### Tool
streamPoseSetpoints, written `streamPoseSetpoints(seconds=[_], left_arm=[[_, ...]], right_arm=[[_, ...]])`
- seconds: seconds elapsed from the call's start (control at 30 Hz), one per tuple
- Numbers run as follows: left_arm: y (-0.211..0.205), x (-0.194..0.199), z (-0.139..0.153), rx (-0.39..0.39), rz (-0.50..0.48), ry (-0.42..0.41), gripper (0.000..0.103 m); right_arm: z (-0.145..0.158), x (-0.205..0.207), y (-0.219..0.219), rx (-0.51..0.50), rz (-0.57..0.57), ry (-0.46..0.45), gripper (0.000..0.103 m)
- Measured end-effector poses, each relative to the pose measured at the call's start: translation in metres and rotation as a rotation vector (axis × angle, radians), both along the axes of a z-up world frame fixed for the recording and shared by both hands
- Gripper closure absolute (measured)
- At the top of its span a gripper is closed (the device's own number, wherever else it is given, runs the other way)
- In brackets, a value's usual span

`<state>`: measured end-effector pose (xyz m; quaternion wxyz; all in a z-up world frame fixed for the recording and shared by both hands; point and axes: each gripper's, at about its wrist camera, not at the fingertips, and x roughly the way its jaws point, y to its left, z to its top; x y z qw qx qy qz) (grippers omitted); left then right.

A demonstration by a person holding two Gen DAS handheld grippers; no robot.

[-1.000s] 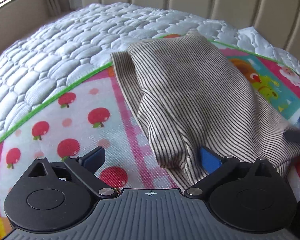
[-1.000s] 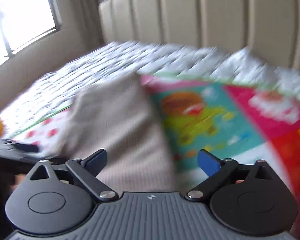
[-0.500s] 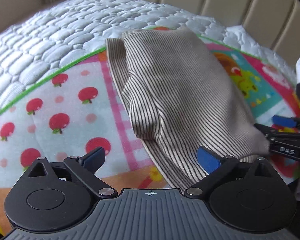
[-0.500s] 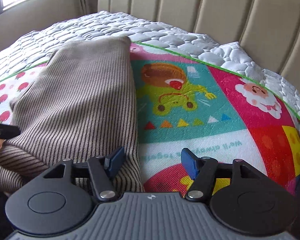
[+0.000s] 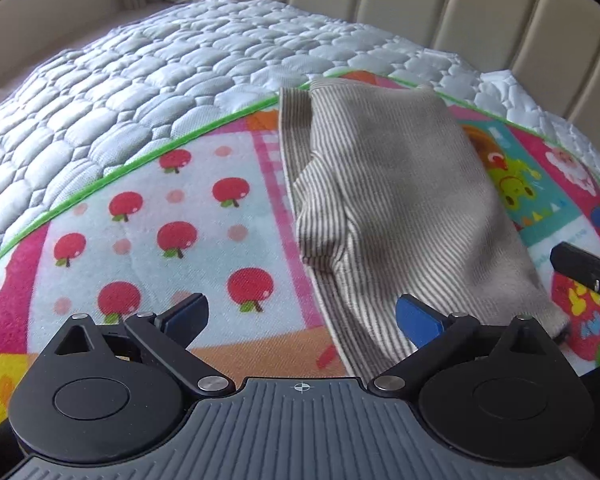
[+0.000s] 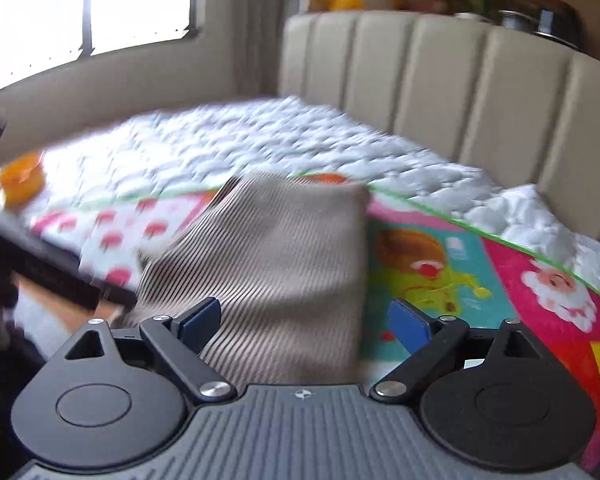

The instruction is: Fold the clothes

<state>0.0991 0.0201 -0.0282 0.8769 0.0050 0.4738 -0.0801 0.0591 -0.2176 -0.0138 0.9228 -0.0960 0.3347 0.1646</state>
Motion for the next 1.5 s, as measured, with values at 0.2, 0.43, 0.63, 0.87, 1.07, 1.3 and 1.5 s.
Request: streamPoseSetpoints(seconds=[0.2, 0.43, 0.63, 0.87, 1.07, 1.3, 1.5], left_arm=[[0.008, -0.001, 0.012, 0.024, 0.013, -0.064, 0.0], [-0.005, -0.004, 0.027, 0.152, -0.195, -0.114, 0.0], [0.002, -0.009, 0.017, 0.143, -0.192, -0.095, 0.0], [0.002, -0.014, 0.021, 0.125, -0.21, -0.133, 0.0], [0.005, -0.015, 0.022, 0.071, -0.23, -0.126, 0.0], [-0.016, -0.026, 0.012, 0.079, -0.395, -0.086, 0.0], [-0.037, -0.019, -0.011, 0.187, -0.419, -0.022, 0.0]], right_arm=[[-0.009, -0.004, 0.018, -0.137, 0.153, 0.057, 0.017], [-0.008, -0.041, 0.057, -0.225, 0.455, -0.016, 0.017], [-0.045, -0.043, 0.076, -0.338, 0.437, -0.056, 0.017], [-0.019, 0.003, 0.034, 0.02, 0.183, 0.133, 0.027], [-0.025, 0.024, -0.005, 0.285, 0.011, 0.31, 0.027], [-0.026, 0.028, -0.002, 0.256, 0.023, 0.323, 0.027], [-0.018, 0.025, 0.005, 0.201, 0.07, 0.307, 0.024]])
